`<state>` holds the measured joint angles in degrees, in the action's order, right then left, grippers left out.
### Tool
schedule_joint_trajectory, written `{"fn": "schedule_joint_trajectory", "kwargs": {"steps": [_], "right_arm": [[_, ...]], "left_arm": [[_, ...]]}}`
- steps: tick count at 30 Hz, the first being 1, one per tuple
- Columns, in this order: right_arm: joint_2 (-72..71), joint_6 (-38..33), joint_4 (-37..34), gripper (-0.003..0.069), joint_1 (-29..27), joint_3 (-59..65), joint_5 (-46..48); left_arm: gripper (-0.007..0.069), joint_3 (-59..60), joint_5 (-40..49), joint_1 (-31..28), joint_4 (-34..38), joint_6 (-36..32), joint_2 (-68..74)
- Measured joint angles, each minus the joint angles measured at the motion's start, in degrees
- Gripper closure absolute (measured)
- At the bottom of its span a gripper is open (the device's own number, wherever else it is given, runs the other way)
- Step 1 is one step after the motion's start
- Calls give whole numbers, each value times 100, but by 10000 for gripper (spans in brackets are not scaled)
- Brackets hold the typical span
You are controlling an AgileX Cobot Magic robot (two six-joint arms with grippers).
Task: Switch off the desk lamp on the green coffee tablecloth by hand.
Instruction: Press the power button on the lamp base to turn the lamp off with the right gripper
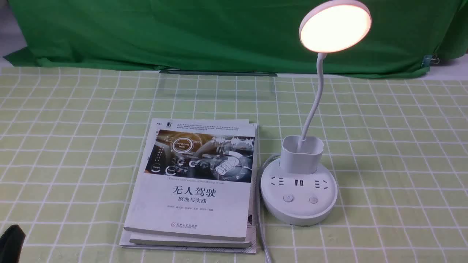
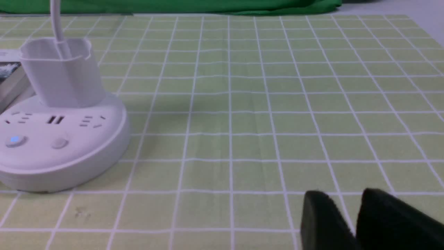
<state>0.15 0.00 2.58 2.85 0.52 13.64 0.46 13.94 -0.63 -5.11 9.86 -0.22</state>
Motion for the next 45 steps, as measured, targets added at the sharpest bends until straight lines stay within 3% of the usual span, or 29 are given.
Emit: {"fn": "schedule_joint_trajectory", "kwargs": {"steps": [38, 43, 45], "right_arm": [[0, 0, 0, 418, 0, 0, 0], [0, 774, -450, 418, 0, 0, -349], [0, 1457, -761, 418, 0, 0, -709]], "left_arm": [[214, 0, 0, 0, 0, 0, 0], [214, 0, 0, 0, 0, 0, 0], [214, 0, 0, 0, 0, 0, 0]]}}
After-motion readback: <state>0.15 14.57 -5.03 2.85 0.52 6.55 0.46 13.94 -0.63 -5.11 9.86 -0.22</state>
